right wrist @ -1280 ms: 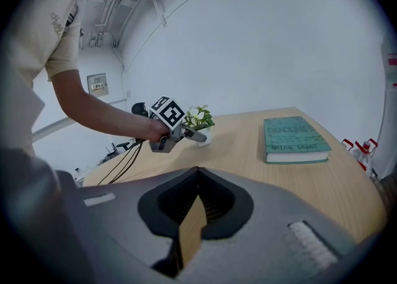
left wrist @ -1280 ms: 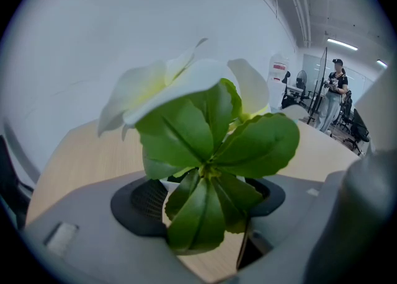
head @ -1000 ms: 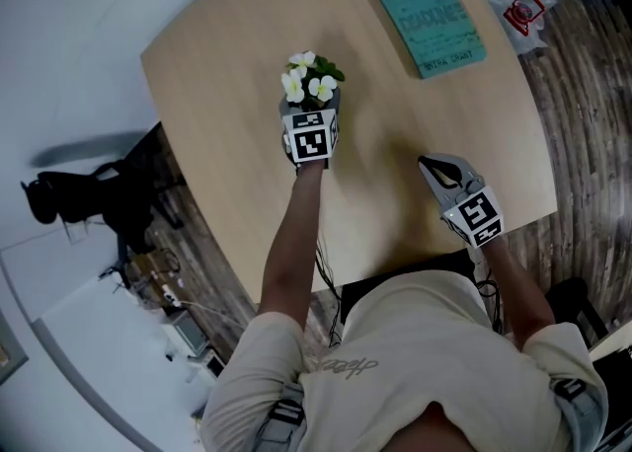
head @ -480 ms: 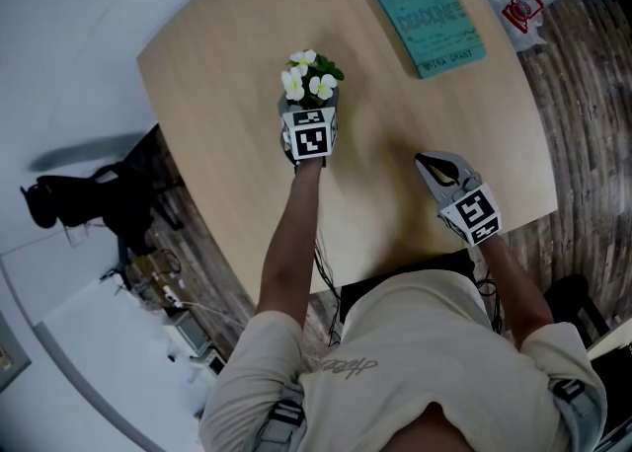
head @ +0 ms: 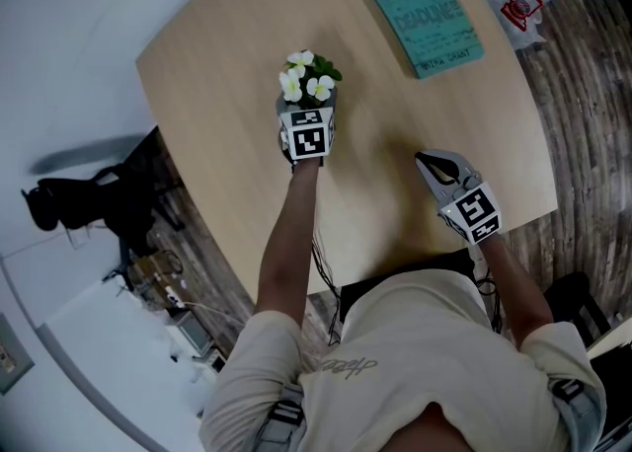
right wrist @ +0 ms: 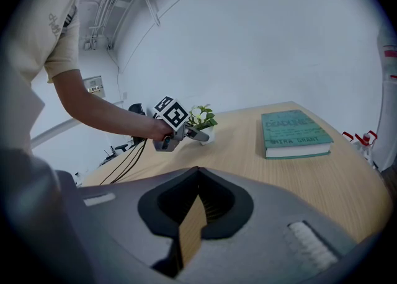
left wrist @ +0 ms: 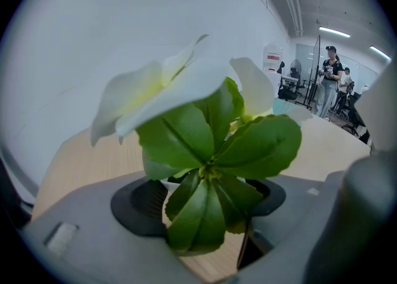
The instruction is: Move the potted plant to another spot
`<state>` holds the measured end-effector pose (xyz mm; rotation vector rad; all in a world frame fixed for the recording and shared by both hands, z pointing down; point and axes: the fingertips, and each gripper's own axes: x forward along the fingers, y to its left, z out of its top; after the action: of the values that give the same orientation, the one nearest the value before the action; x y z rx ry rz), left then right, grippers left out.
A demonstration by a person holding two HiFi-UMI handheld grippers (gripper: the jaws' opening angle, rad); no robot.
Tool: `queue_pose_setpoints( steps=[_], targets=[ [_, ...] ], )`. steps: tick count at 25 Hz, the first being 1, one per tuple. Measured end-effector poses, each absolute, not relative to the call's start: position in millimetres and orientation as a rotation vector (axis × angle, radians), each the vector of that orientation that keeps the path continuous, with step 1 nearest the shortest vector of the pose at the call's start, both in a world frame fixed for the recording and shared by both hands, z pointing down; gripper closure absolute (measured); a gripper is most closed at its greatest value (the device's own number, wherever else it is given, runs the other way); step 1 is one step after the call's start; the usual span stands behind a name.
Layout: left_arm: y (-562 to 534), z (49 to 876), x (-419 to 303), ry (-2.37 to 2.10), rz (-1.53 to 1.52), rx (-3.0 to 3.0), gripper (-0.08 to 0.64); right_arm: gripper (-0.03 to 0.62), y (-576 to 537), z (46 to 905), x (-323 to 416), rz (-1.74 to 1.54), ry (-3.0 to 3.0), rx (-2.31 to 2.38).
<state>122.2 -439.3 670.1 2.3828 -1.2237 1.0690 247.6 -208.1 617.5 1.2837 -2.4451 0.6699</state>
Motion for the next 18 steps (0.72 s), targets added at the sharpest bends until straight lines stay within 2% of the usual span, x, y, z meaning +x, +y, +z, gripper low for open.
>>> queue_pose_setpoints(
  steps=[18],
  targets=[
    [-441.5,664.6,114.8,-1.237,1.028,2.354,0.14,0.589,-206.9,616.4,252.8,0.671,-2.458,1.29]
  ],
)
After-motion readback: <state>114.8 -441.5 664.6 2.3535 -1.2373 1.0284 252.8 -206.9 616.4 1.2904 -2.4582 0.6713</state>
